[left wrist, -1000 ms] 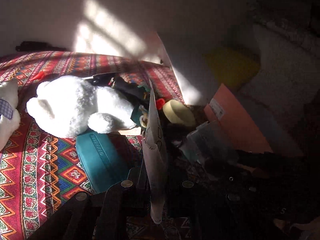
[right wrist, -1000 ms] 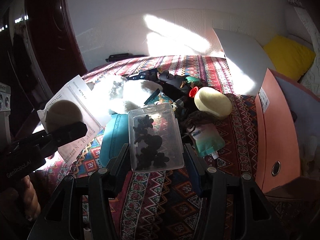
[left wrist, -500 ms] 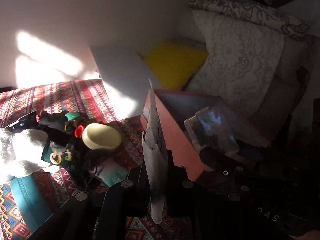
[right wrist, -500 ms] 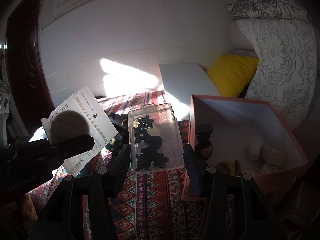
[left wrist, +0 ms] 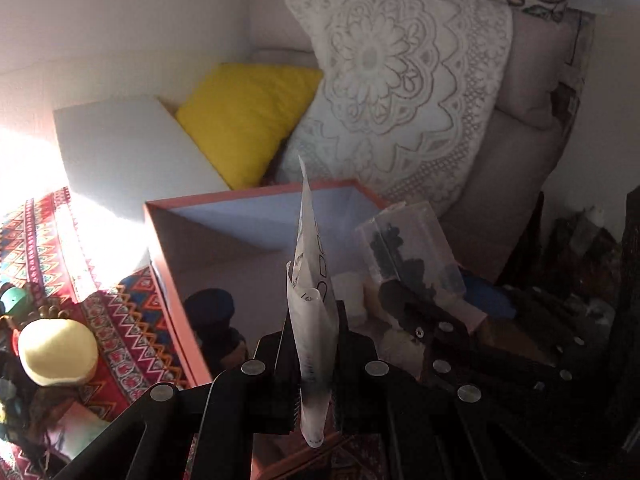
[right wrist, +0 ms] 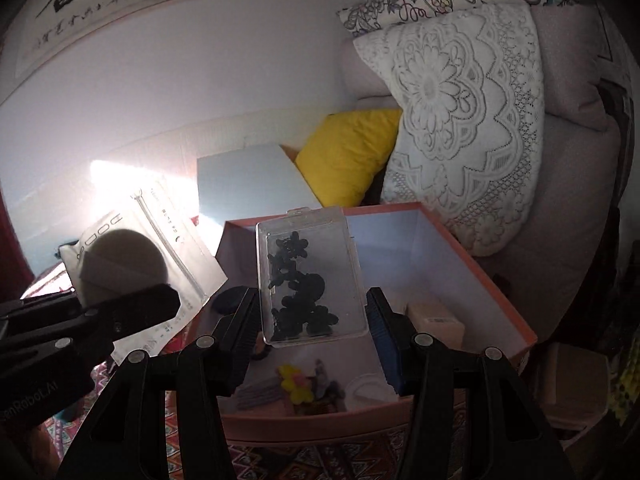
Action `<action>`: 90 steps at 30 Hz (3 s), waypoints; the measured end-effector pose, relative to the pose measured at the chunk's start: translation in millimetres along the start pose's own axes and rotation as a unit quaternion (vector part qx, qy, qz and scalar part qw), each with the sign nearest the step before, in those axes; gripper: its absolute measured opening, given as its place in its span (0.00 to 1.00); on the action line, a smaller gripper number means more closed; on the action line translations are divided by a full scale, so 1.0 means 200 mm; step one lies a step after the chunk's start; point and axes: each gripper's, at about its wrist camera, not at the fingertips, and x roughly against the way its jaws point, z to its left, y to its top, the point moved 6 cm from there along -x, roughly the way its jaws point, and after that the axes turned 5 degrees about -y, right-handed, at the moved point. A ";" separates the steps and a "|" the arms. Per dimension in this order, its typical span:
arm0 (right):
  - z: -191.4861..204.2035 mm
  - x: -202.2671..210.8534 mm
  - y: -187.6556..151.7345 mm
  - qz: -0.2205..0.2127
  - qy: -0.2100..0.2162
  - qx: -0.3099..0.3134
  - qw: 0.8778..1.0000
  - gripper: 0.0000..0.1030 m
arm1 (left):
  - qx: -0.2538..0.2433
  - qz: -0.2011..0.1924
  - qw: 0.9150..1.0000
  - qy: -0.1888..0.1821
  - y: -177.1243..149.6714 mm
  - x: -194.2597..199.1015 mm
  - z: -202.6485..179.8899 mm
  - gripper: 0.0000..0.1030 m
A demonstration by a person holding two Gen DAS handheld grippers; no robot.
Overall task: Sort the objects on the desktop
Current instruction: 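Carry the bag and clear box into the orange box and open both grippers, then grasp the teal oval case with the left gripper while the right grasps the pink-green tube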
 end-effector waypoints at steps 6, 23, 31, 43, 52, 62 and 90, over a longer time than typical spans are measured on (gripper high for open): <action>-0.19 -0.28 0.01 0.033 -0.026 -0.029 0.999 0.56 | -0.005 0.040 0.999 -0.015 0.01 -0.27 -0.01 0.51; -0.01 -0.15 0.02 0.003 -0.015 -0.041 0.999 0.79 | 0.059 0.006 0.998 0.026 -0.12 -0.01 0.25 0.79; 0.73 0.06 0.03 -0.047 0.058 0.088 0.993 0.79 | 0.085 -0.031 0.990 0.104 -0.26 0.49 0.58 0.85; 1.65 0.07 -0.50 0.034 0.138 0.305 0.942 0.79 | 0.180 0.050 0.954 0.232 -1.02 1.00 1.30 0.88; 1.57 -0.30 -0.74 0.165 0.118 0.294 0.934 0.78 | 0.273 0.046 0.939 0.202 -1.17 0.91 1.45 0.88; 1.41 -0.59 -0.77 0.231 0.121 0.249 0.933 0.79 | 0.241 0.130 0.919 0.284 -1.10 0.51 1.57 0.88; 1.45 -0.41 -0.88 0.302 0.248 0.205 0.897 0.15 | 0.221 0.124 0.937 0.240 -1.28 0.81 1.48 0.72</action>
